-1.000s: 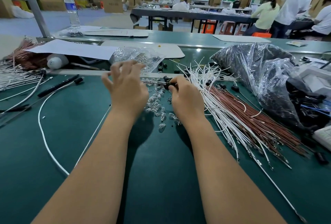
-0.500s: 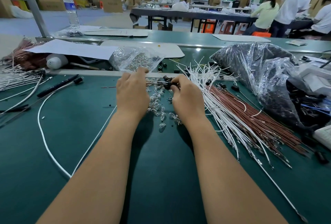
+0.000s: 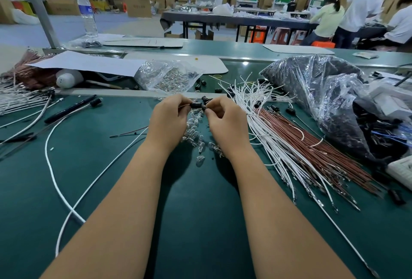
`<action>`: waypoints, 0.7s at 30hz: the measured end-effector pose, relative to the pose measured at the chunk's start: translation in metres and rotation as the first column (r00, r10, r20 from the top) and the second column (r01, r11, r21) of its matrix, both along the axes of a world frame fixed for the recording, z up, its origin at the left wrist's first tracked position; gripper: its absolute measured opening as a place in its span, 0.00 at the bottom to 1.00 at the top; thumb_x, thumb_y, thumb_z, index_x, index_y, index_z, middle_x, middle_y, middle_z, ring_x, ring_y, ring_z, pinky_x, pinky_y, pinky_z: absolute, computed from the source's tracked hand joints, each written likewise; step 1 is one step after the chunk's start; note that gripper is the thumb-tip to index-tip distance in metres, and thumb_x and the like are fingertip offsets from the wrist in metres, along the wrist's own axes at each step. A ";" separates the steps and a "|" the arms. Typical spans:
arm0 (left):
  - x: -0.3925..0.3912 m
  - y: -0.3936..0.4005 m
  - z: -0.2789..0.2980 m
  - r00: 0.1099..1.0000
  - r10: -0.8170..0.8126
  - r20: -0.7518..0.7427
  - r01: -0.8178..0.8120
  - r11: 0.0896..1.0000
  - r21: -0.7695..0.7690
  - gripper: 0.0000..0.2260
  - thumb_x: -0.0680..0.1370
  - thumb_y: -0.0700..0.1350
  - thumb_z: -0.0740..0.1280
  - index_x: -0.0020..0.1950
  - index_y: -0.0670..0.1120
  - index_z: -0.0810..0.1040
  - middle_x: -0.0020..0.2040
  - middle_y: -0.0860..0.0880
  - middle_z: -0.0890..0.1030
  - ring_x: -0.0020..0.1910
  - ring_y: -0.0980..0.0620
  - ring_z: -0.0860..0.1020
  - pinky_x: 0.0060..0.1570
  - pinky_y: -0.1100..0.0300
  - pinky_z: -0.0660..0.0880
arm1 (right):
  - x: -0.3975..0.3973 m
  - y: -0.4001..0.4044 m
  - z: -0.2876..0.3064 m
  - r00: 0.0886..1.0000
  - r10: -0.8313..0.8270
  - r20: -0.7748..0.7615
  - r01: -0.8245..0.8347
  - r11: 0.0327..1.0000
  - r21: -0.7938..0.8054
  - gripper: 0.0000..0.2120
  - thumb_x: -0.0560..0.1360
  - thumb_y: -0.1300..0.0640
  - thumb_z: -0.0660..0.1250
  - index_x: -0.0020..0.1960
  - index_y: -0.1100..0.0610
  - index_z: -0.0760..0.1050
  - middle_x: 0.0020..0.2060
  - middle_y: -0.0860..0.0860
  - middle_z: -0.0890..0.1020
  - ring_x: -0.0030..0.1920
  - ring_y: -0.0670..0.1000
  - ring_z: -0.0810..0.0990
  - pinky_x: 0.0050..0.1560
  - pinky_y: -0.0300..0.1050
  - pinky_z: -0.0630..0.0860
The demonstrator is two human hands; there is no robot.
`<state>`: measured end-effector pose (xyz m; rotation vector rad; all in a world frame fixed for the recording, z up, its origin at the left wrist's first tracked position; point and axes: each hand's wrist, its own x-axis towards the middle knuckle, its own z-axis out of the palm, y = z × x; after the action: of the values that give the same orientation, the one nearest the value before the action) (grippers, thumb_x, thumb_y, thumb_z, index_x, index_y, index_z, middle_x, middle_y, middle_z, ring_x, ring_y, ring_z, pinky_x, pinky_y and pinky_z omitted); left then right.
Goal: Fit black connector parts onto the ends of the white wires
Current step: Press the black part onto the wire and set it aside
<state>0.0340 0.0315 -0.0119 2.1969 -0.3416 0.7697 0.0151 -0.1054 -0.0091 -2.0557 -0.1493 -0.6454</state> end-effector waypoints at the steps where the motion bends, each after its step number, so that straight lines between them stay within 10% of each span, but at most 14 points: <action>1: 0.000 0.000 0.000 1.000 0.004 -0.003 -0.004 1.000 -0.003 0.06 0.77 0.36 0.65 0.51 0.40 0.81 0.42 0.47 0.81 0.41 0.50 0.76 0.40 0.64 0.68 | 0.000 0.000 0.001 1.000 0.004 0.003 -0.004 1.000 0.012 0.03 0.75 0.61 0.68 0.45 0.54 0.78 0.35 0.43 0.79 0.40 0.46 0.79 0.45 0.43 0.77; 11: -0.002 -0.002 0.000 0.999 -0.038 -0.007 0.038 0.999 0.005 0.04 0.77 0.39 0.67 0.49 0.41 0.80 0.41 0.46 0.81 0.41 0.48 0.78 0.42 0.57 0.74 | -0.001 -0.002 0.006 1.000 0.014 -0.012 -0.012 0.988 0.155 0.03 0.76 0.64 0.67 0.46 0.59 0.79 0.39 0.52 0.82 0.41 0.50 0.79 0.48 0.46 0.78; 21: -0.001 -0.002 -0.002 0.996 -0.081 -0.048 0.080 0.997 -0.021 0.01 0.76 0.41 0.68 0.44 0.45 0.79 0.33 0.58 0.75 0.31 0.66 0.73 0.32 0.75 0.65 | -0.001 -0.004 0.007 1.000 0.028 0.013 -0.030 0.976 0.218 0.05 0.75 0.67 0.67 0.45 0.58 0.78 0.36 0.50 0.80 0.38 0.49 0.79 0.44 0.42 0.78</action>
<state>0.0328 0.0291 -0.0135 2.1665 -0.3940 0.6718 0.0140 -0.1095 -0.0018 -1.8365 -0.1086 -0.6256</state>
